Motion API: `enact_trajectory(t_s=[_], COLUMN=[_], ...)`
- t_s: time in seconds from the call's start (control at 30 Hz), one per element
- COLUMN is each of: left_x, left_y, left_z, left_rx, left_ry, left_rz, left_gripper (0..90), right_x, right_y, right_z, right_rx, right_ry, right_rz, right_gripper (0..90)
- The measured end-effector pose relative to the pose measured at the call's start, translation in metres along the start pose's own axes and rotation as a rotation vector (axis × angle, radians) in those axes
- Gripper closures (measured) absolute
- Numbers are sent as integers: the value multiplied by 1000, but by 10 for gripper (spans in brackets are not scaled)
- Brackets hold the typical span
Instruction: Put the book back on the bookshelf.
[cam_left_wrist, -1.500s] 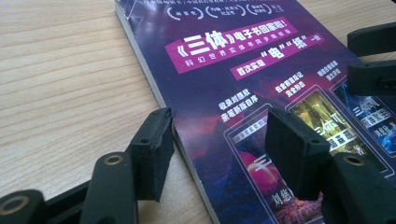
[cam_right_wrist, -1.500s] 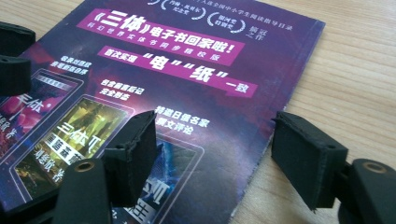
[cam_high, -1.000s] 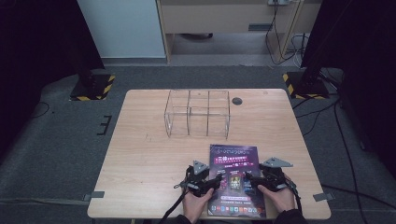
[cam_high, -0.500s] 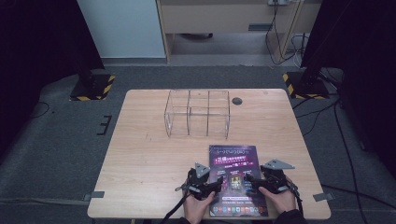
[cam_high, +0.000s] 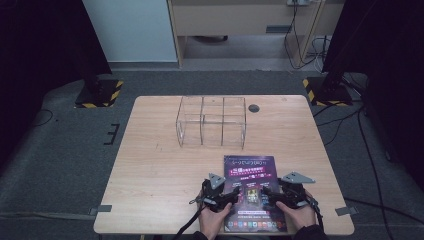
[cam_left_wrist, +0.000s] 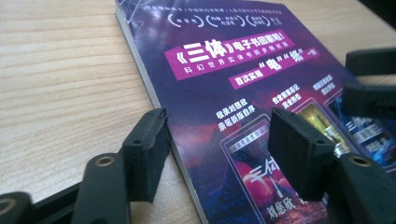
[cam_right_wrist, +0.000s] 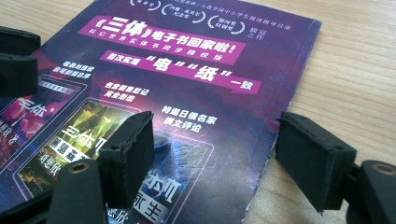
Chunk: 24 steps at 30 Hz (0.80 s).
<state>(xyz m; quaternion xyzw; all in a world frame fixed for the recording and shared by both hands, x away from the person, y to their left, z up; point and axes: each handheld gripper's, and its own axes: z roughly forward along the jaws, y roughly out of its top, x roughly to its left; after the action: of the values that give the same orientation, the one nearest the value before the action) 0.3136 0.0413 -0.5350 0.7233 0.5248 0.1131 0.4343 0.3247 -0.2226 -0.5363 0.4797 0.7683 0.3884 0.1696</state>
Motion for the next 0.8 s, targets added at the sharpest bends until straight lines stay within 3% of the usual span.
enact_trajectory(t_s=[0.03,0.13,0.33,0.43,0.5,0.63,0.8], left_x=[2,4,5,5,5,3,0], left_y=[-1,-2,-2,-1,0,4,8], left_z=[-1,-1,-3,-6,-9,-17,-15], left_rx=[-12,-23,-47,-59,-92,-159,-149], left_ry=[-10,-20,-50,-68,-98,-195,-226], left_rz=[-33,-70,-102,-100,-111,-120,-83], left_gripper=[401,418,425,428,428,457,409], right_x=[1,1,1,0,0,0,0], right_y=[0,0,1,1,1,1,1], right_z=[0,0,1,1,1,1,1], right_rx=[1,1,-3,-3,-3,-2,-1], right_ry=[-2,-3,-10,-15,-14,-14,-10], right_rz=[5,5,14,20,21,22,23], right_gripper=[277,276,272,270,270,270,269])
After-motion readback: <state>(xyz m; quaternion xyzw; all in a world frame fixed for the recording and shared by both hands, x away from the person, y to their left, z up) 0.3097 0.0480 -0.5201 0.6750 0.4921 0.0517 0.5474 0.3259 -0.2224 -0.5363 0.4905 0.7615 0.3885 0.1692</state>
